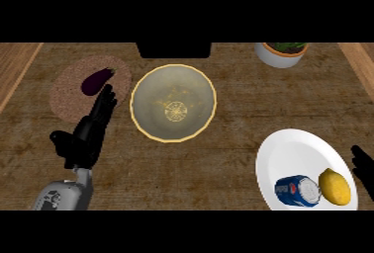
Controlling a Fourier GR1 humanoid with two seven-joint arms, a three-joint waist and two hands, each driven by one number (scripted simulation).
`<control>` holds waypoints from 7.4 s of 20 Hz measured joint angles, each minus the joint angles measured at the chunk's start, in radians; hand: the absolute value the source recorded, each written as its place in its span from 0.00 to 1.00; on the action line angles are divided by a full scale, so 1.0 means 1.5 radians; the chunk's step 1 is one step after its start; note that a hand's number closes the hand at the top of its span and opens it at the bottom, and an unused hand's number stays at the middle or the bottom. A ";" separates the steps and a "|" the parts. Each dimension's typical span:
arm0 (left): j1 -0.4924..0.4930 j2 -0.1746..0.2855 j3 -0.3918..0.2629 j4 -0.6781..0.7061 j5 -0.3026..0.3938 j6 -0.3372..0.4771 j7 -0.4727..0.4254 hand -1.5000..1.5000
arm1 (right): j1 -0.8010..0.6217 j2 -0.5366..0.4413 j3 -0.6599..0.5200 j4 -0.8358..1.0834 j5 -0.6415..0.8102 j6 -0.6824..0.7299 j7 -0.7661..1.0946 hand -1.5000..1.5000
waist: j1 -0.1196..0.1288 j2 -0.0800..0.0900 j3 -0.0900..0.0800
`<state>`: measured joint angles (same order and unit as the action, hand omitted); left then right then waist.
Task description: Pick the can from the plate and place it in the bowl
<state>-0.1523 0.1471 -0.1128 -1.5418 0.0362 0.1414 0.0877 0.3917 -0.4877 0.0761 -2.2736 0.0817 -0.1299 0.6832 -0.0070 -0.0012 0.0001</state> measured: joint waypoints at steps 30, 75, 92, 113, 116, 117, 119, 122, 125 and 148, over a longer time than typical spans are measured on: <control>0.004 -0.042 0.029 0.003 -0.037 -0.036 -0.004 0.50 | -0.006 0.195 -0.021 0.235 0.107 0.052 -0.193 0.00 | 0.003 0.001 0.000; -0.025 -0.071 0.012 0.022 -0.065 -0.066 0.006 0.50 | -0.503 0.324 0.462 0.427 0.562 -0.357 -0.003 1.00 | 0.062 -0.004 -0.006; -0.054 -0.082 0.008 0.041 -0.069 -0.063 0.009 0.50 | -0.947 0.319 0.368 0.619 0.642 -0.242 0.311 1.00 | 0.082 -0.001 -0.005; -0.028 -0.070 0.026 0.022 -0.067 -0.058 -0.003 0.50 | -1.086 0.316 0.364 0.990 0.601 -0.199 0.334 1.00 | 0.048 0.006 -0.001; -0.024 -0.073 0.027 0.021 -0.067 -0.055 -0.003 0.50 | -1.054 0.316 0.357 1.021 0.596 -0.224 0.316 1.00 | 0.040 0.006 -0.001; -0.018 -0.071 0.028 0.018 -0.066 -0.056 -0.004 0.50 | -1.042 0.317 0.352 1.026 0.586 -0.231 0.308 1.00 | 0.039 0.006 -0.001; -0.017 -0.078 0.024 0.020 -0.072 -0.049 -0.009 0.50 | -1.015 0.317 0.341 1.025 0.560 -0.251 0.295 1.00 | 0.037 0.007 -0.001; -0.015 -0.073 0.028 0.023 -0.068 -0.055 -0.013 0.50 | -0.968 0.318 0.326 1.020 0.514 -0.285 0.267 0.00 | 0.036 0.007 0.000; -0.015 -0.070 0.030 0.019 -0.066 -0.058 -0.010 0.50 | -0.930 0.320 0.330 1.004 0.454 -0.321 0.234 0.00 | 0.037 0.007 0.000; 0.001 -0.066 0.051 0.007 -0.063 -0.050 -0.002 0.50 | -0.808 0.322 0.314 0.742 0.471 -0.569 0.209 0.00 | -0.002 -0.004 0.000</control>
<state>-0.1514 0.0484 -0.0364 -1.5314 -0.0581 0.0661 0.0840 -0.8200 -0.0047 0.5470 -1.1611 0.7886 -0.9841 0.9960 -0.0102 -0.0070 0.0001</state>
